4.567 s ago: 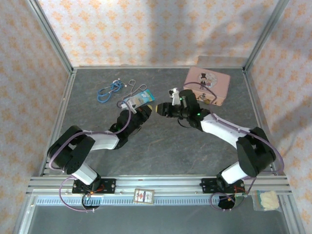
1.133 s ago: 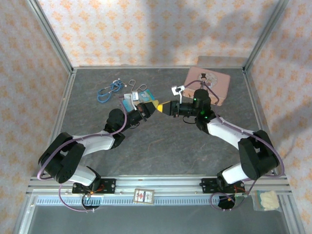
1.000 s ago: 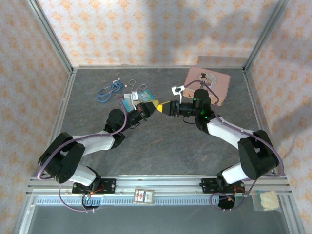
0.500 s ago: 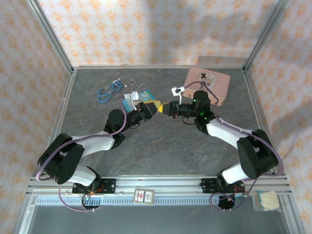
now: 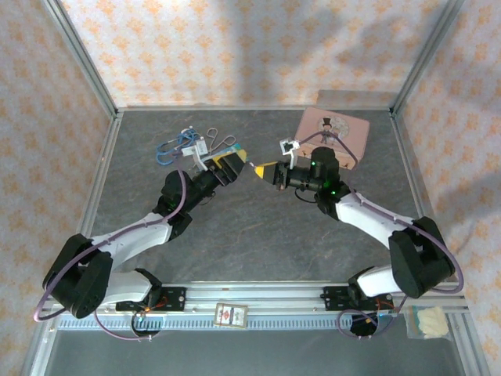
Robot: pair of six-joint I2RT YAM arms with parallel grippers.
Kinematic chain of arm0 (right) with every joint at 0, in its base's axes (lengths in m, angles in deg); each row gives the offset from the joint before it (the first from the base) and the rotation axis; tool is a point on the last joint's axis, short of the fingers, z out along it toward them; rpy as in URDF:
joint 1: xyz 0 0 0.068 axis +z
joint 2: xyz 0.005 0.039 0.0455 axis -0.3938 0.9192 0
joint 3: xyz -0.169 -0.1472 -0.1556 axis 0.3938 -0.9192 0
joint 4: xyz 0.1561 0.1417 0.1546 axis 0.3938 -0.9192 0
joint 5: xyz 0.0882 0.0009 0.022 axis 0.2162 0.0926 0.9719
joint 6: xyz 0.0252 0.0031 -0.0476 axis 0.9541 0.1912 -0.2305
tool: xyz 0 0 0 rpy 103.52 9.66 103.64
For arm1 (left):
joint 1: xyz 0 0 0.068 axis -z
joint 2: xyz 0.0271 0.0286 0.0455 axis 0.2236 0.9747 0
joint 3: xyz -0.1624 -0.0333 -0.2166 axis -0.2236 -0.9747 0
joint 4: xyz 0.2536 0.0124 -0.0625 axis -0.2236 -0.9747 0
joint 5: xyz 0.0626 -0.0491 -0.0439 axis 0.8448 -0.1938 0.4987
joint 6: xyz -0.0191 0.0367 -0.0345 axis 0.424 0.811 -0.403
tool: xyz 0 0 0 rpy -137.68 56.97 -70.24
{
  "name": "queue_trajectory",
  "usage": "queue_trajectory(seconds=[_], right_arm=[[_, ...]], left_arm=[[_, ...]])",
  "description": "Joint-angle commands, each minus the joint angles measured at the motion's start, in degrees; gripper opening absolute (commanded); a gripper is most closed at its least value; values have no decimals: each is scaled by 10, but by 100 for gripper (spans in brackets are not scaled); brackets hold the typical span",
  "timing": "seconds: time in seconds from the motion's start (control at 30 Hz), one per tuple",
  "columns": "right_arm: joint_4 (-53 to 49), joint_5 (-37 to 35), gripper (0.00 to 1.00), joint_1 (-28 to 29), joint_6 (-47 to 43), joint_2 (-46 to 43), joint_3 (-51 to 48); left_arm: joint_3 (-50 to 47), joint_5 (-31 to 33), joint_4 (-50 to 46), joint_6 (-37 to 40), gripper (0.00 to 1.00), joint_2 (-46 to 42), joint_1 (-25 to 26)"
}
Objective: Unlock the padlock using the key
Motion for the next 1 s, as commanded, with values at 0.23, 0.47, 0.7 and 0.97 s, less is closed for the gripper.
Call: queue_trajectory(seconds=[0.23,0.47,0.7,0.97], right_arm=[[12,26,0,3,24,19,21],[40,65,0,-1,57,39,26],[48,74,0,-7,70,41,22],[-42,-1,45,-47,53,16,45]], left_arm=[[22,-80,88,6,62,77,24],[19,-84,89,17,44,82,29],[19,-78,76,26,5,80,29],[15,10,1,37,0,60,17]])
